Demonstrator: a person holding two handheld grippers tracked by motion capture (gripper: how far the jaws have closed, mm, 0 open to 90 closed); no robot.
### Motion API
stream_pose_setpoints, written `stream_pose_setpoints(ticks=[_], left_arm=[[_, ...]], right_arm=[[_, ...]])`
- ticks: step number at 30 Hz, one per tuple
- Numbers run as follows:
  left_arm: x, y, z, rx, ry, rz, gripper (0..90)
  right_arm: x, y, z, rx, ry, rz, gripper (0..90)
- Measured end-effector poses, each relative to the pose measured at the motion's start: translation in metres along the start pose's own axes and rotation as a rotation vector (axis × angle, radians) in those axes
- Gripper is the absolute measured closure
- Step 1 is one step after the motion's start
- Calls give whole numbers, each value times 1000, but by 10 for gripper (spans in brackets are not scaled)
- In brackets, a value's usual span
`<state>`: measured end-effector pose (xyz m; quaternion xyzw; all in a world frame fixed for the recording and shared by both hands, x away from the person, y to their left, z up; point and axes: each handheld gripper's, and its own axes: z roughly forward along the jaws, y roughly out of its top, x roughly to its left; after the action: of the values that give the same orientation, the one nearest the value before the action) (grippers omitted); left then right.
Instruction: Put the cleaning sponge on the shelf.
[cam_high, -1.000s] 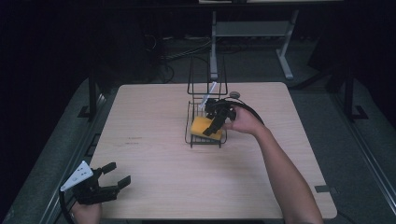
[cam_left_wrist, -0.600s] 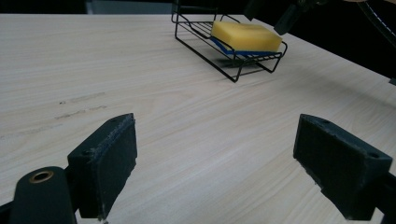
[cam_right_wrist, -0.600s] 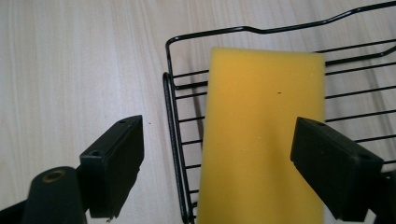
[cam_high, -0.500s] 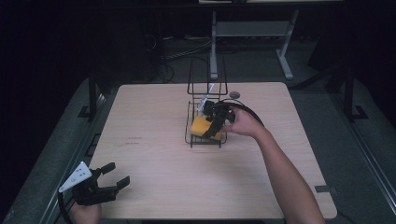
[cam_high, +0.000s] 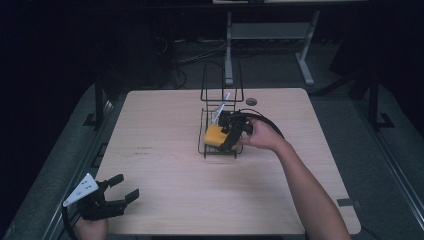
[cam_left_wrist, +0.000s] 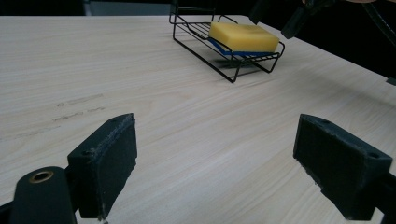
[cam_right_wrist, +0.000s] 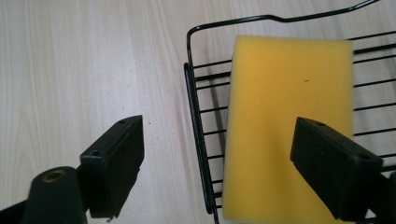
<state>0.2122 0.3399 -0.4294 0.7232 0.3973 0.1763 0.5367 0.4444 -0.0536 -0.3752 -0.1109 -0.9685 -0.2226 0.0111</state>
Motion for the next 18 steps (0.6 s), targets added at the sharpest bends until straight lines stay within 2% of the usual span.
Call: stream_pose_setpoints(ticks=[8,12,18], left_arm=[[0,0,0,-3,1,2,128],[1,0,0,-4,0,1,128],[0,0,1,2,-4,5,128]], right_arm=[[5,1,1,9,9,1,172],[8,0,1,-19,18,2,172],[14,-4,8,-10,25,2,172]])
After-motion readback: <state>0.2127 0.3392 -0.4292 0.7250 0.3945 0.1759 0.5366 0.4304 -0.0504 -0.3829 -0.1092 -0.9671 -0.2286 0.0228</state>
